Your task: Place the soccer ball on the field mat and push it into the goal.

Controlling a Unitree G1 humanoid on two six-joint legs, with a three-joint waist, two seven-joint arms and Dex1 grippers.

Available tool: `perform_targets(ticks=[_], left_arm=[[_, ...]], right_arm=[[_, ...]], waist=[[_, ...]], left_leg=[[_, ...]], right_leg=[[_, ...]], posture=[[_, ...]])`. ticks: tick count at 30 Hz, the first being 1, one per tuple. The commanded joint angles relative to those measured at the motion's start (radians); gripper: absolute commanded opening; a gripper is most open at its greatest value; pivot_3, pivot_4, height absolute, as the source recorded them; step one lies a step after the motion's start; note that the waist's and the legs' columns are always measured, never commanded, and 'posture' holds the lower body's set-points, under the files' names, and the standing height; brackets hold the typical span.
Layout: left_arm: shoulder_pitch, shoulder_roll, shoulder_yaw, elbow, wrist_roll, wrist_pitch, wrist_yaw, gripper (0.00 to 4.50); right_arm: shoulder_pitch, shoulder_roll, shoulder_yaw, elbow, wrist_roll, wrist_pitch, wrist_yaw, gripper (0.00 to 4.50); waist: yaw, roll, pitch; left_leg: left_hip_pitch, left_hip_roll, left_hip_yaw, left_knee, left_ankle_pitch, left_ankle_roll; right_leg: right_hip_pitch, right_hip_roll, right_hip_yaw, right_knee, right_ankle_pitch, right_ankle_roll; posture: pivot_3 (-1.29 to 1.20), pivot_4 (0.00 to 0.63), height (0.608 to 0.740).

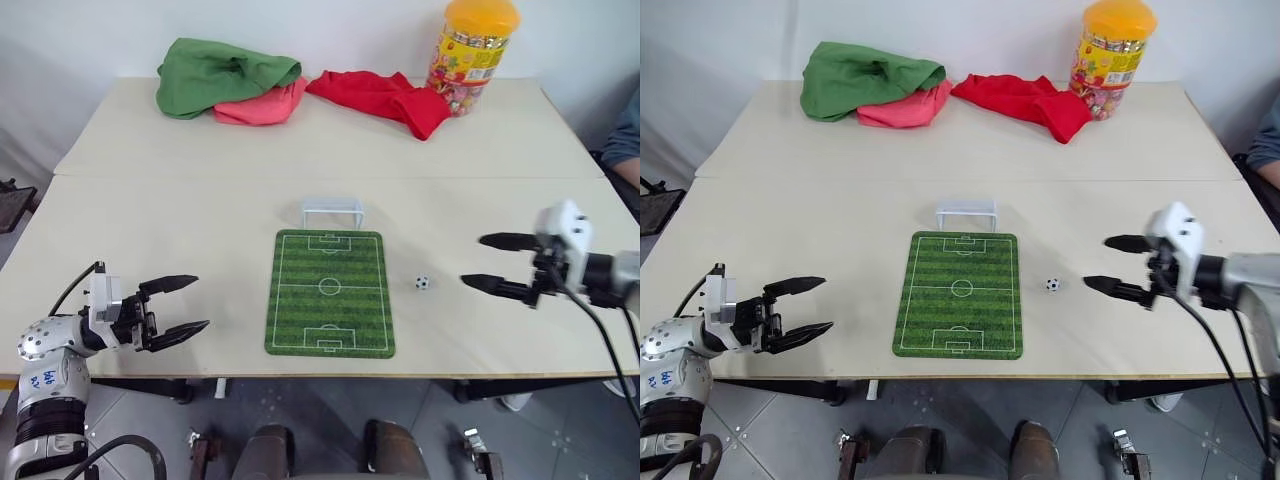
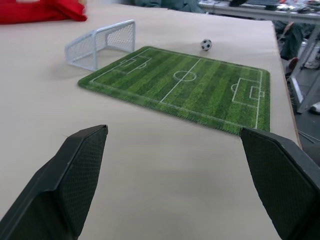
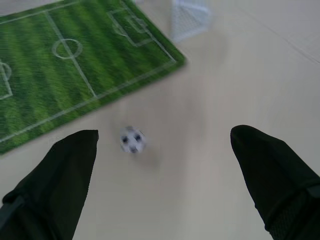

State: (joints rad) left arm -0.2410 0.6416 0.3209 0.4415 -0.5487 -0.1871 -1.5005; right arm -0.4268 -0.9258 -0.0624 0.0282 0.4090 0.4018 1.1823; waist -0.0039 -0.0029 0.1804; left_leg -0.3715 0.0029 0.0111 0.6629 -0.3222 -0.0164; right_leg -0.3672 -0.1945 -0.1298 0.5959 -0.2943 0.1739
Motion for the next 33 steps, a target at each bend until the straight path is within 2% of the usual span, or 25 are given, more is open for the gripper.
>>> perform_targets(ticks=[1,5,10,25,28,33], left_arm=[[0.011,0.0,-0.001,-0.068,-0.045,0.003,-0.05,4.5],[0.027,-0.01,-0.005,-0.107,-0.071,0.022,-0.039,4.5],[0.075,0.002,-0.006,-0.116,-0.063,0.027,-0.033,4.5],[0.103,-0.006,0.005,-0.15,-0.06,0.027,0.027,4.5],[0.11,-0.003,0.008,-0.157,-0.064,0.028,0.036,4.5],[0.119,0.0,0.009,-0.163,-0.068,0.031,0.037,4.5]], right_arm=[[-0.06,0.031,0.047,0.072,-0.038,-0.066,0.044,4.45],[-0.127,0.119,0.098,0.246,-0.091,-0.22,0.087,4.45],[-0.138,0.128,0.142,0.394,-0.166,-0.33,0.145,4.45],[-0.266,0.195,0.188,0.576,-0.277,-0.421,0.196,4.45],[-0.273,0.199,0.189,0.575,-0.278,-0.428,0.212,3.82],[-0.289,0.21,0.178,0.558,-0.267,-0.418,0.202,2.19]], waist=[[0.001,0.0,0.0],[-0.001,0.0,0.0],[-0.002,0.0,0.0],[-0.018,0.0,0.0],[-0.024,0.0,0.0],[-0.025,0.0,0.0]], left_leg=[[0.0,0.0,0.0,0.0,0.0,0.0],[0.0,0.0,0.0,0.0,0.0,0.0],[0.0,0.0,0.0,0.0,0.0,0.0],[0.0,0.0,0.0,0.001,0.0,0.0],[0.0,0.0,0.0,0.001,0.0,0.0],[0.0,0.0,0.0,0.001,0.0,0.0]], right_leg=[[0.0,0.0,0.0,0.0,0.0,0.0],[0.0,0.0,-0.001,0.0,0.0,0.0],[0.0,0.0,-0.001,0.0,0.0,0.0],[0.0,0.0,0.0,0.001,0.0,0.0],[0.0,0.0,0.0,0.001,0.0,0.0],[0.0,0.0,0.0,0.001,0.0,0.0]], posture=[[0.0,0.15,0.74],[0.0,0.15,0.74],[0.0,0.15,0.74],[0.0,0.15,0.74],[0.0,0.15,0.74],[0.0,0.15,0.74]])
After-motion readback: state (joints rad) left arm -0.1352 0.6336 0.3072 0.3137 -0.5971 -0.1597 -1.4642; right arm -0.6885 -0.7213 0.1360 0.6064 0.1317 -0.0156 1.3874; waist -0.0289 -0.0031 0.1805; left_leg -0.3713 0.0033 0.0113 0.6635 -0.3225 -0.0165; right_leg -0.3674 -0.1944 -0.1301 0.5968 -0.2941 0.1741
